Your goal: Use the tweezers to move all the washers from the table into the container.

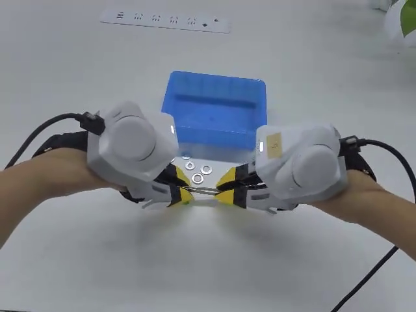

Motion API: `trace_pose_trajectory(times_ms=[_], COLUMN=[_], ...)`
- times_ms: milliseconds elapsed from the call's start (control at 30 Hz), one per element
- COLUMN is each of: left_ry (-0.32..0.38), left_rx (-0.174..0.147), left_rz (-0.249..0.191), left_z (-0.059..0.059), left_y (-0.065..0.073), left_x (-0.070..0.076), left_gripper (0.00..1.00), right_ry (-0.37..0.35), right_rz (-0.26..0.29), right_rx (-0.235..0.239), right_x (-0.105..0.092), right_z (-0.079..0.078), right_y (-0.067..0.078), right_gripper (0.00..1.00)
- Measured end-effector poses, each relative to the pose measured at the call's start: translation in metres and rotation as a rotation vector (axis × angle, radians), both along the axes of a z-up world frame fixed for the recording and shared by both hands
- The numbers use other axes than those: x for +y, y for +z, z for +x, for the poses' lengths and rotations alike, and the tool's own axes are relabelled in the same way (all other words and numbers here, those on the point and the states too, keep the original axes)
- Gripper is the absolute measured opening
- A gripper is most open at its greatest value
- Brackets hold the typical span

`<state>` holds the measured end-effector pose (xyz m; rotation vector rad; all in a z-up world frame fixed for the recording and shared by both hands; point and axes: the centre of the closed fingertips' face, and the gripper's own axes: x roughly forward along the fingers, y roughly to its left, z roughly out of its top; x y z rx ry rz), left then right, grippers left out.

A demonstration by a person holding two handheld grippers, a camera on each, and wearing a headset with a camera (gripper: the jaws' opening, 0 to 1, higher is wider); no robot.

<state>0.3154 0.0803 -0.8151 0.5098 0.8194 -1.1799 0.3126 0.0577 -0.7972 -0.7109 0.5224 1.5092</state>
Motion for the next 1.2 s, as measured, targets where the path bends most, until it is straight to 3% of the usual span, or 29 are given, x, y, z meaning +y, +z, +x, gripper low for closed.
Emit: trace_pose_trajectory(times_ms=[133, 233, 500, 667, 1133, 1200], left_ry=[-0.012, -0.015, 0.028, 0.042, 0.047, 0.067], left_rx=[0.008, -0.008, -0.043, -0.069, -0.094, -0.079], left_rz=[0.008, 0.008, -0.067, -0.117, -0.152, -0.189], left_z=[-0.007, -0.012, -0.015, -0.013, -0.009, -0.009], left_y=[0.003, 0.012, 0.043, 0.060, 0.069, 0.074], left_x=[0.003, 0.006, 0.002, -0.008, -0.018, -0.019], left_gripper=[0.07, 0.06, 0.07, 0.05, 0.11, 0.11], right_ry=[0.003, 0.008, -0.026, -0.033, -0.046, -0.051], right_rz=[0.015, 0.032, 0.122, 0.147, 0.227, 0.245], right_rx=[0.003, 0.002, 0.024, 0.019, 0.028, 0.041], right_x=[0.004, 0.007, 0.012, 0.014, 0.017, 0.017], right_z=[-0.003, -0.007, -0.012, -0.013, -0.011, -0.011], right_y=[0.000, 0.002, 0.013, 0.015, 0.022, 0.024], right_gripper=[0.06, 0.07, 0.07, 0.07, 0.07, 0.07])
